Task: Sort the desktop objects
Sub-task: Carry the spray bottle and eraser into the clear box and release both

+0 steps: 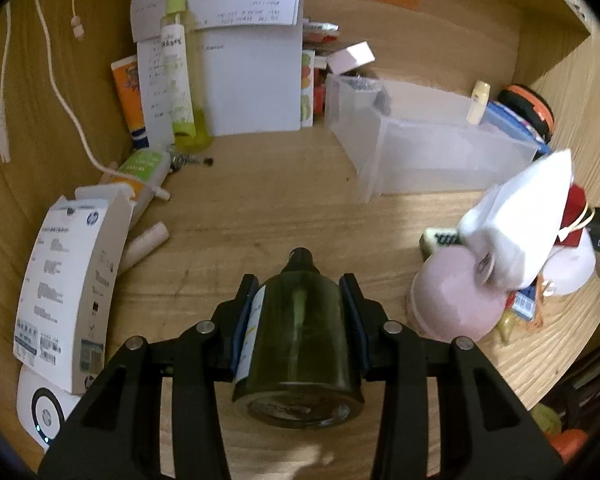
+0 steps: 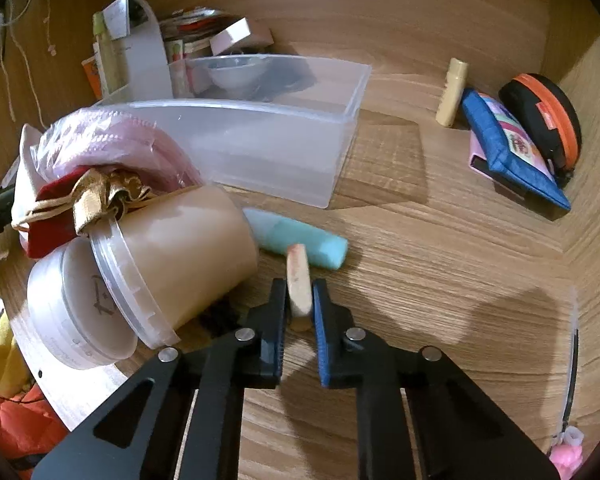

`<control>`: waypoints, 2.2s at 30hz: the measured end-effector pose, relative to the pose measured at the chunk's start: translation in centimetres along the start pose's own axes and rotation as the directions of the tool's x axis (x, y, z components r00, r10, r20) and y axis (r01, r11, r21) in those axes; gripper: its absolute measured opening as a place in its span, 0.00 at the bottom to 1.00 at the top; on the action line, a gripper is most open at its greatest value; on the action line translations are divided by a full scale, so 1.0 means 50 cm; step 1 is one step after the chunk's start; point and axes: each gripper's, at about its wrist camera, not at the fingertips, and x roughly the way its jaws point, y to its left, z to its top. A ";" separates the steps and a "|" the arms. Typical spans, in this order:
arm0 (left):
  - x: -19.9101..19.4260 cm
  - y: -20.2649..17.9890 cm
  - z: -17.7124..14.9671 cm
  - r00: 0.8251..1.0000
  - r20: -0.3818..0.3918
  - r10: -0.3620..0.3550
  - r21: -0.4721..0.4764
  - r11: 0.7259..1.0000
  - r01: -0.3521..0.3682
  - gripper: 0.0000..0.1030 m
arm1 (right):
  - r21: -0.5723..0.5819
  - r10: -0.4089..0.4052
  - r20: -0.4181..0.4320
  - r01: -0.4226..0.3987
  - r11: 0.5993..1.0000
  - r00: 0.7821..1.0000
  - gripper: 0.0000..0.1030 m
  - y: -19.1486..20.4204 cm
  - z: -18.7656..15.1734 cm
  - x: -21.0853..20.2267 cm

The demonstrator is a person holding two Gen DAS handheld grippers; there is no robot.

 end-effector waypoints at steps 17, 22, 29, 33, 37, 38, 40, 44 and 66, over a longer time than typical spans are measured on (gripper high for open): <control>-0.057 -0.028 0.087 0.988 0.151 -0.032 -0.012 0.999 0.034 0.40 | 0.076 -0.037 0.094 0.029 0.997 0.995 0.10 -0.041 -0.015 -0.097; -0.053 -0.042 0.126 0.984 0.179 -0.007 -0.002 1.000 0.008 0.40 | 0.073 -0.062 0.122 0.053 0.996 0.991 0.10 -0.042 0.001 -0.117; -0.049 -0.059 0.179 0.979 0.200 -0.040 0.020 0.999 0.036 0.40 | 0.051 -0.051 0.155 0.043 0.998 0.987 0.10 -0.036 0.037 -0.134; -0.046 -0.068 0.211 0.975 0.214 -0.063 0.031 0.998 0.058 0.40 | 0.027 -0.044 0.183 0.039 0.999 0.982 0.10 -0.026 0.073 -0.142; -0.033 -0.076 0.249 0.972 0.217 -0.091 0.042 0.996 0.084 0.40 | 0.010 -0.036 0.214 0.034 0.999 0.976 0.10 -0.020 0.110 -0.149; -0.026 -0.078 0.256 0.972 0.214 -0.101 0.044 0.995 0.093 0.40 | 0.005 -0.036 0.219 0.035 0.999 0.975 0.10 -0.018 0.119 -0.149; -0.010 -0.082 0.271 0.973 0.200 -0.118 0.046 0.993 0.111 0.40 | -0.009 -0.027 0.226 0.030 1.000 0.974 0.10 -0.012 0.139 -0.143; 0.017 -0.092 0.292 0.975 0.182 -0.129 0.050 0.991 0.121 0.40 | -0.024 -0.006 0.217 0.011 1.000 0.976 0.08 -0.003 0.163 -0.114; 0.164 -0.168 0.334 0.977 -0.001 -0.216 0.102 0.971 0.214 0.40 | 0.027 -0.101 -0.047 0.102 0.994 0.994 0.44 -0.108 0.085 0.041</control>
